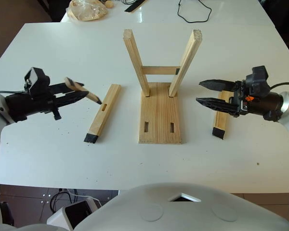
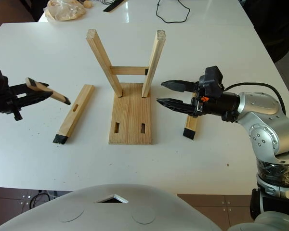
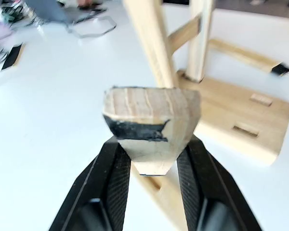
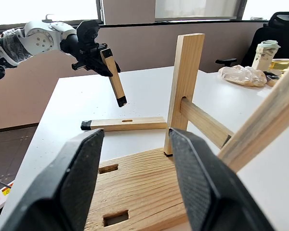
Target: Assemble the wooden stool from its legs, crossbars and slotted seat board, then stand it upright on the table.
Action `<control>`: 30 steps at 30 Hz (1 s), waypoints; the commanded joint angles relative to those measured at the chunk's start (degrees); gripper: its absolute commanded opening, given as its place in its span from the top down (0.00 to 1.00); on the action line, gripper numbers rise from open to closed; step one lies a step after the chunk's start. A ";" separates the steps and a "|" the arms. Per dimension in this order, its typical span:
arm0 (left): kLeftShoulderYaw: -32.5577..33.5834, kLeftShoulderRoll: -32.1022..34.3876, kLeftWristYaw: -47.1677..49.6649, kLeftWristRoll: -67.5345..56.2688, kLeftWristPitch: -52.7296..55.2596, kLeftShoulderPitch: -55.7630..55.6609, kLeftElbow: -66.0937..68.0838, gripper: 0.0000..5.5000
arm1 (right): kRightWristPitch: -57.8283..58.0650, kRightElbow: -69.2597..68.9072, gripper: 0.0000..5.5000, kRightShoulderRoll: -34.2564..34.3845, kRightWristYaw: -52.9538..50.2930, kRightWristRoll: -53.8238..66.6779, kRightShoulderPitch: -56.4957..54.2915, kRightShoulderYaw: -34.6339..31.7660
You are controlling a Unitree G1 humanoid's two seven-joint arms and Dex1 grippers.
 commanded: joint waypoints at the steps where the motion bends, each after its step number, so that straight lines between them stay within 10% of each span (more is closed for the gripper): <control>1: -1.08 -0.51 -2.08 4.63 -4.59 2.73 3.38 0.76 | -1.33 0.20 0.55 -0.43 -0.10 -1.79 0.58 -0.01; 17: -2.29 -3.95 -3.46 1.46 -0.76 10.18 -10.27 0.76 | -2.85 0.65 0.55 -0.12 -0.83 -5.35 0.96 2.19; 30: -7.63 -6.81 3.83 4.21 2.03 -7.90 -6.37 0.76 | -4.22 1.70 0.55 0.12 -0.03 -7.53 1.25 3.62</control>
